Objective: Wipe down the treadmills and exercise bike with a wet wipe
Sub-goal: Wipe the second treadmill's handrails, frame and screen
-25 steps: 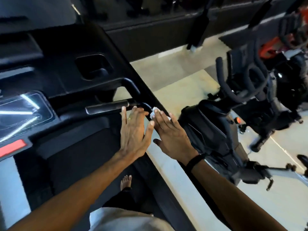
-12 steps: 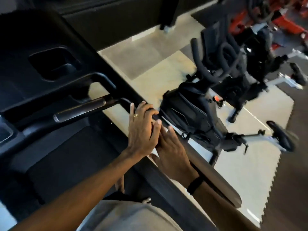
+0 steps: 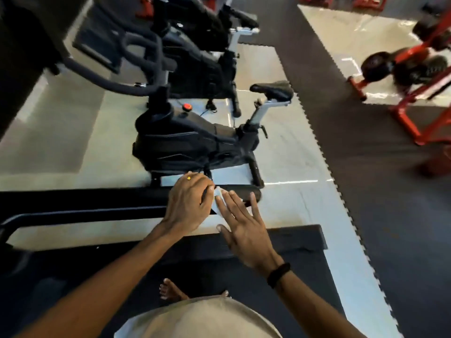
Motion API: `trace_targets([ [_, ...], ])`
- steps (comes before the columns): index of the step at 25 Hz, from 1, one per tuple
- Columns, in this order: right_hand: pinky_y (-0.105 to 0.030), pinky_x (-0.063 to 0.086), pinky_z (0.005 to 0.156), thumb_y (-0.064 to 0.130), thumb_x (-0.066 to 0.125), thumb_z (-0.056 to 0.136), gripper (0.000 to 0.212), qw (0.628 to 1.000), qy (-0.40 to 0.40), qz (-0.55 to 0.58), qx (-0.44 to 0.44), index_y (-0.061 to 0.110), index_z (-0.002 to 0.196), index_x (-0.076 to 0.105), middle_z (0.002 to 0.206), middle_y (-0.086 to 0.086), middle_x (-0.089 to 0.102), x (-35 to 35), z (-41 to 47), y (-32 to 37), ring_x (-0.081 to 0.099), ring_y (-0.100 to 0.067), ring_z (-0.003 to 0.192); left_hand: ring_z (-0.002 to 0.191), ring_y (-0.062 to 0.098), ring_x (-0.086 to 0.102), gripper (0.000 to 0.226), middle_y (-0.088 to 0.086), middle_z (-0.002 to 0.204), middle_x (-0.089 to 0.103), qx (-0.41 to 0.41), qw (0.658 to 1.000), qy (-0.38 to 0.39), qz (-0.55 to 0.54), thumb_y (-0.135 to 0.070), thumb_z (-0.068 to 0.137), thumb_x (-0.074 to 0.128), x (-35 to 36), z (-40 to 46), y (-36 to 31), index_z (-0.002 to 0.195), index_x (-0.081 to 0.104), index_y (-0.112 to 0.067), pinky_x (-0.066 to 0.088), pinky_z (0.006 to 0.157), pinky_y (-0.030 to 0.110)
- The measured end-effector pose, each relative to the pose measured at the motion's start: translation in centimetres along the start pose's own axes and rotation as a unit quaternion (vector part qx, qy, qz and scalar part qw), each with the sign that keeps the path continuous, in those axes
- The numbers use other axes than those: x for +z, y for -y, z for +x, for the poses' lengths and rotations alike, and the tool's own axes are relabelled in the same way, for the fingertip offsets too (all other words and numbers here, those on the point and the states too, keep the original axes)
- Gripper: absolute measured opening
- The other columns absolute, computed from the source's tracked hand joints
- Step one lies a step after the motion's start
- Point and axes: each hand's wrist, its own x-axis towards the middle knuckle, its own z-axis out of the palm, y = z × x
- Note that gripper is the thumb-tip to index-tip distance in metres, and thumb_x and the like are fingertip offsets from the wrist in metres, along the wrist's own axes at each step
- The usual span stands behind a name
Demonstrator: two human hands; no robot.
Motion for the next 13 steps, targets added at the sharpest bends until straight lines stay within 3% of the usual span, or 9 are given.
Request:
trace_targets([
  [5, -0.057, -0.002, 0.123, 0.038, 0.043, 0.102, 0.066, 0.973, -0.070, 0.079, 0.207, 0.008, 0.158, 0.025, 0.167, -0.010, 0.017, 1.4, -0.9, 1.3, 0.012, -0.026, 0.155, 0.082, 0.026, 0.067, 0.035, 0.004, 0.089, 0.072, 0.041, 0.995, 0.093, 0.020, -0.027, 0.094, 0.043, 2.4, 1.0, -2.5, 0.091, 0.073, -0.009, 0.055, 0.074, 0.038],
  [7, -0.053, -0.008, 0.123, 0.050, 0.034, 0.101, 0.076, 0.935, -0.097, 0.178, 0.290, 0.006, 0.160, 0.015, 0.168, -0.011, 0.007, 1.8, -1.1, 2.2, 0.001, -0.022, 0.156, 0.081, 0.026, 0.067, 0.035, 0.003, 0.090, 0.071, 0.064, 0.989, 0.123, 0.043, -0.029, 0.095, 0.042, 2.6, 1.7, -2.5, 0.092, 0.071, -0.010, 0.055, 0.074, 0.039],
  [10, -0.035, -0.017, 0.122, 0.079, 0.024, 0.091, 0.095, 0.808, -0.122, 0.459, 0.348, 0.021, 0.158, -0.010, 0.165, 0.007, -0.018, 0.9, 0.0, 3.1, -0.018, 0.000, 0.150, 0.090, 0.024, 0.066, 0.035, 0.003, 0.098, 0.070, 0.141, 0.973, 0.170, 0.060, -0.030, 0.097, 0.041, 3.5, 3.7, -1.8, 0.100, 0.069, -0.008, 0.051, 0.087, 0.041],
  [11, -0.033, -0.016, 0.122, 0.076, 0.028, 0.093, 0.090, 0.762, -0.127, 0.521, 0.363, 0.025, 0.158, -0.008, 0.164, 0.014, -0.017, 0.6, 0.4, 3.1, -0.016, 0.006, 0.149, 0.097, 0.023, 0.064, 0.037, 0.003, 0.105, 0.069, 0.162, 0.965, 0.195, 0.064, -0.031, 0.099, 0.040, 4.1, 4.1, -1.6, 0.105, 0.067, -0.008, 0.046, 0.095, 0.041],
  [13, -0.033, -0.004, 0.125, 0.059, 0.034, 0.102, 0.064, 0.666, -0.152, 0.611, 0.400, 0.039, 0.157, 0.008, 0.160, 0.029, 0.008, -0.1, 1.4, 2.5, 0.004, 0.016, 0.145, 0.112, 0.023, 0.059, 0.042, 0.006, 0.119, 0.064, 0.199, 0.950, 0.226, 0.083, -0.034, 0.103, 0.033, 5.1, 4.1, -1.1, 0.114, 0.063, -0.007, 0.034, 0.109, 0.042],
])
